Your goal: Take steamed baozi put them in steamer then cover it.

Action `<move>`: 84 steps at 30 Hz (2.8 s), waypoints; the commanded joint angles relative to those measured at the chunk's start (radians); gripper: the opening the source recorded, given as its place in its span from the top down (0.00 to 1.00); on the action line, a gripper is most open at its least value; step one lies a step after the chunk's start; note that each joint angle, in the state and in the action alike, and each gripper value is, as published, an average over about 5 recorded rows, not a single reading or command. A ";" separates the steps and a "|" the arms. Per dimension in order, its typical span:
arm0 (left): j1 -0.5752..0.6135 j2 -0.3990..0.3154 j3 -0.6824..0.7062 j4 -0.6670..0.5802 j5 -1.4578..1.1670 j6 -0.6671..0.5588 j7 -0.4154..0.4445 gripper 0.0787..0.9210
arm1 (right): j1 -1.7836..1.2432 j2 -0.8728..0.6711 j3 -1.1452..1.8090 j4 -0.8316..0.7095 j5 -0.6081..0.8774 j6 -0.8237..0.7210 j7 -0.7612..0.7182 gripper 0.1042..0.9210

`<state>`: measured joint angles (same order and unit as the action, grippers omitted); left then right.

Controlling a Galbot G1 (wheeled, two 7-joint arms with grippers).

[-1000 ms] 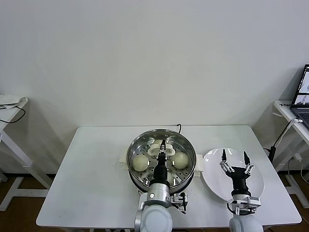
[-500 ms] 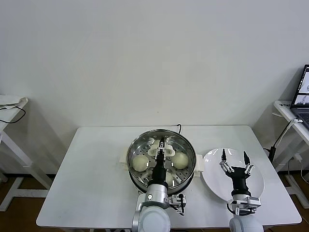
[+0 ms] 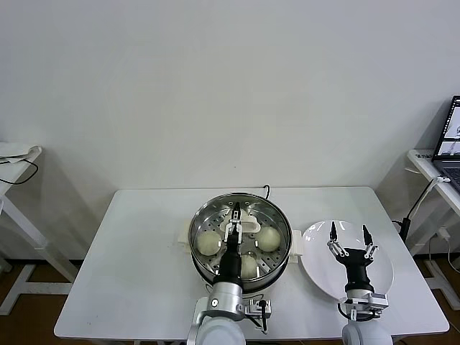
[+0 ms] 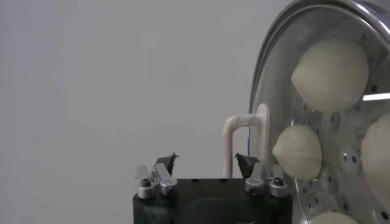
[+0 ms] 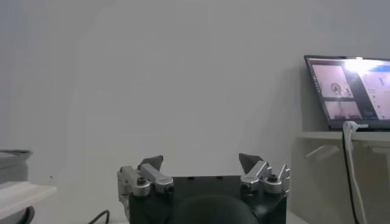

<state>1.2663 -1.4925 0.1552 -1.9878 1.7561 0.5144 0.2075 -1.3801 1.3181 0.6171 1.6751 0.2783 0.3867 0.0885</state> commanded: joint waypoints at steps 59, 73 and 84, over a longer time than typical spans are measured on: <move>0.373 0.034 -0.759 -0.214 -1.510 -0.592 -0.273 0.12 | -0.081 -0.038 0.044 0.280 0.043 -0.199 -0.005 0.12; 0.372 0.036 -0.768 -0.210 -1.529 -0.592 -0.269 0.12 | -0.085 -0.040 0.044 0.287 0.033 -0.215 -0.004 0.12; 0.372 0.033 -0.774 -0.211 -1.552 -0.589 -0.262 0.12 | -0.092 -0.043 0.044 0.293 0.020 -0.219 -0.003 0.12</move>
<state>1.6376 -1.4582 -0.6169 -2.1992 0.2162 -0.0733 -0.0573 -1.4701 1.2748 0.6605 1.9643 0.3023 0.1703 0.0843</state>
